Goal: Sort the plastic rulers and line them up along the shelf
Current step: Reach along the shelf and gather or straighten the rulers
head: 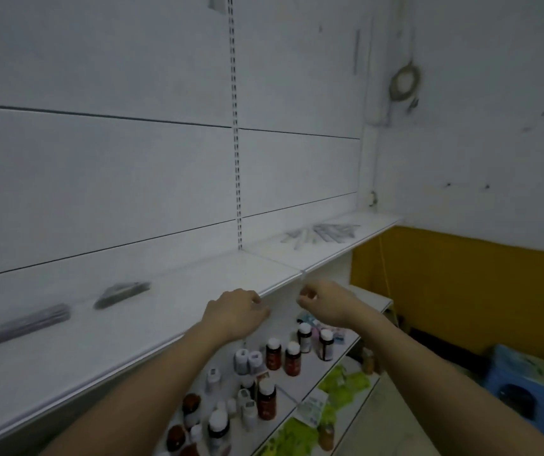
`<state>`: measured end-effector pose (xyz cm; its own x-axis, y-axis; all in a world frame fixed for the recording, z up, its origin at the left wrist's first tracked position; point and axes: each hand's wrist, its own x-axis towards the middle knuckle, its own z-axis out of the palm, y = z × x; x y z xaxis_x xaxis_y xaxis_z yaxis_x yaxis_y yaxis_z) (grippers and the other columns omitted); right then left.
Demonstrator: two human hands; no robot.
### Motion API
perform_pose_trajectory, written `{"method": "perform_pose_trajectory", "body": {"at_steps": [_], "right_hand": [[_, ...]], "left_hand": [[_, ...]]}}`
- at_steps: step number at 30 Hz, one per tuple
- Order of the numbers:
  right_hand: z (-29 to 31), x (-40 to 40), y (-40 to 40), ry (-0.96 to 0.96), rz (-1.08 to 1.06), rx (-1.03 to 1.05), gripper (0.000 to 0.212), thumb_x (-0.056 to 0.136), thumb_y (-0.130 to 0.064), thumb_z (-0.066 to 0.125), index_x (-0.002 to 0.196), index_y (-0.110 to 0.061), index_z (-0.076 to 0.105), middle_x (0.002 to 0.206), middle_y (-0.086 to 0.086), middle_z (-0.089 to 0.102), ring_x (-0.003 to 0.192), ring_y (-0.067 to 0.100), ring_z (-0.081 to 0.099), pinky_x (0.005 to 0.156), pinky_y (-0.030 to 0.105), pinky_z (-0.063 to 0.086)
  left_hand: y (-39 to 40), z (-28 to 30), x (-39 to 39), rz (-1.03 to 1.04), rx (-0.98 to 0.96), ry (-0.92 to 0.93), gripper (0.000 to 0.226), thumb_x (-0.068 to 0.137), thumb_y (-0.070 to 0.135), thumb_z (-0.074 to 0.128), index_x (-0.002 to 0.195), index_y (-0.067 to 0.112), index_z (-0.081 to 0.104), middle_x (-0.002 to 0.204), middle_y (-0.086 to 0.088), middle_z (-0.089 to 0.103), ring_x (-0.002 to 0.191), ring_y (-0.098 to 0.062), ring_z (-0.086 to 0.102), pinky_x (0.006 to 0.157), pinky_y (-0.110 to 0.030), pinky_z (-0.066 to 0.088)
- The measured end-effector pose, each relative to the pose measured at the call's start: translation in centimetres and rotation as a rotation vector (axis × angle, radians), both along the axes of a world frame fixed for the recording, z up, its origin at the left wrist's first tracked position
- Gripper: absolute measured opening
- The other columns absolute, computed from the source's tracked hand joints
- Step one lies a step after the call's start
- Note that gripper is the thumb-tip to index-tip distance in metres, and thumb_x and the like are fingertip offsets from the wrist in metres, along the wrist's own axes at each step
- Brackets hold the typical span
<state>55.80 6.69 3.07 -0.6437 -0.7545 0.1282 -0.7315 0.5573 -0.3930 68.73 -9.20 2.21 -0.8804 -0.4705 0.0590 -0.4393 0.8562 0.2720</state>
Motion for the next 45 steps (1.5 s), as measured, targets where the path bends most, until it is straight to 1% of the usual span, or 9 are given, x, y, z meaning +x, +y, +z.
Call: {"method": "perform_pose_trajectory", "body": {"at_steps": [9, 20, 24, 26, 30, 34, 37, 40, 45], "right_hand": [[-2.4, -10.8, 4.6, -0.047, -0.081, 0.011, 0.032, 0.095, -0.037, 0.05, 0.114, -0.015, 0.063, 0.116, 0.007, 0.065, 0.102, 0.022, 0.06, 0.089, 0.041, 0.051], [-2.7, -29.2, 2.9, -0.01, -0.113, 0.142, 0.038, 0.095, -0.046, 0.049, 0.122, -0.021, 0.058, 0.121, 0.003, 0.061, 0.104, 0.019, 0.059, 0.089, 0.04, 0.052], [-0.3, -37.4, 1.5, 0.028, -0.156, 0.068, 0.028, 0.094, -0.041, 0.051, 0.11, -0.022, 0.062, 0.112, -0.001, 0.062, 0.094, 0.015, 0.059, 0.083, 0.035, 0.052], [-0.4, -40.7, 0.7, -0.003, -0.14, 0.035, 0.025, 0.093, -0.039, 0.052, 0.108, -0.023, 0.064, 0.108, -0.003, 0.062, 0.09, 0.013, 0.06, 0.081, 0.033, 0.053], [-1.4, -46.3, -1.1, -0.064, -0.08, 0.048, 0.032, 0.094, -0.042, 0.052, 0.116, -0.021, 0.062, 0.114, 0.0, 0.062, 0.097, 0.015, 0.06, 0.085, 0.032, 0.052], [-1.3, -53.1, -4.3, -0.093, -0.014, -0.019, 0.031, 0.095, -0.039, 0.052, 0.117, -0.02, 0.062, 0.116, -0.001, 0.061, 0.1, 0.016, 0.058, 0.087, 0.032, 0.05], [-1.8, -58.4, -7.5, -0.106, 0.072, -0.054, 0.027, 0.094, -0.037, 0.053, 0.113, -0.019, 0.063, 0.111, -0.001, 0.063, 0.097, 0.016, 0.059, 0.088, 0.033, 0.05], [-2.2, -63.6, -10.9, -0.126, 0.151, -0.112, 0.025, 0.094, -0.032, 0.054, 0.111, -0.017, 0.063, 0.107, 0.001, 0.065, 0.094, 0.018, 0.061, 0.086, 0.037, 0.052], [-3.4, -70.6, -15.3, -0.161, 0.244, -0.115, 0.024, 0.092, -0.028, 0.056, 0.113, -0.018, 0.062, 0.108, 0.001, 0.062, 0.097, 0.017, 0.06, 0.087, 0.034, 0.051]], "left_hand": [[5.6, -1.0, -13.5, -0.103, -0.031, -0.002, 0.055, 0.091, 0.059, 0.042, 0.135, 0.027, 0.051, 0.141, 0.0, 0.051, 0.125, -0.02, 0.049, 0.101, -0.037, 0.04], [1.5, -1.8, -34.5, -0.112, 0.133, 0.126, 0.047, 0.091, 0.052, 0.046, 0.129, 0.027, 0.055, 0.135, 0.002, 0.054, 0.121, -0.018, 0.051, 0.101, -0.037, 0.041], [-0.6, -1.5, -42.5, -0.09, 0.162, 0.195, 0.044, 0.091, 0.053, 0.047, 0.126, 0.027, 0.056, 0.132, 0.002, 0.056, 0.119, -0.019, 0.052, 0.101, -0.039, 0.042], [-1.4, -1.8, -45.8, -0.064, 0.184, 0.194, 0.042, 0.09, 0.05, 0.048, 0.124, 0.027, 0.057, 0.13, 0.003, 0.057, 0.117, -0.019, 0.053, 0.1, -0.039, 0.042], [-3.5, -2.4, -51.6, -0.033, 0.172, 0.148, 0.042, 0.091, 0.048, 0.047, 0.126, 0.026, 0.056, 0.129, 0.003, 0.057, 0.117, -0.019, 0.053, 0.099, -0.037, 0.043], [-6.3, -2.6, -56.9, 0.038, 0.194, 0.187, 0.038, 0.091, 0.044, 0.049, 0.123, 0.026, 0.058, 0.125, 0.003, 0.059, 0.113, -0.018, 0.055, 0.097, -0.034, 0.044], [-8.5, -3.2, -60.5, 0.144, 0.229, 0.25, 0.034, 0.09, 0.04, 0.055, 0.119, 0.025, 0.06, 0.115, 0.003, 0.063, 0.103, -0.016, 0.058, 0.092, -0.031, 0.047], [-10.9, -3.0, -64.2, 0.235, 0.256, 0.282, 0.036, 0.088, 0.036, 0.061, 0.121, 0.021, 0.061, 0.115, 0.0, 0.063, 0.1, -0.016, 0.058, 0.09, -0.029, 0.048], [-13.3, -2.2, -68.3, 0.275, 0.196, 0.027, 0.06, 0.083, 0.052, 0.066, 0.13, 0.017, 0.056, 0.128, -0.004, 0.057, 0.11, -0.018, 0.056, 0.093, -0.026, 0.043]]}}
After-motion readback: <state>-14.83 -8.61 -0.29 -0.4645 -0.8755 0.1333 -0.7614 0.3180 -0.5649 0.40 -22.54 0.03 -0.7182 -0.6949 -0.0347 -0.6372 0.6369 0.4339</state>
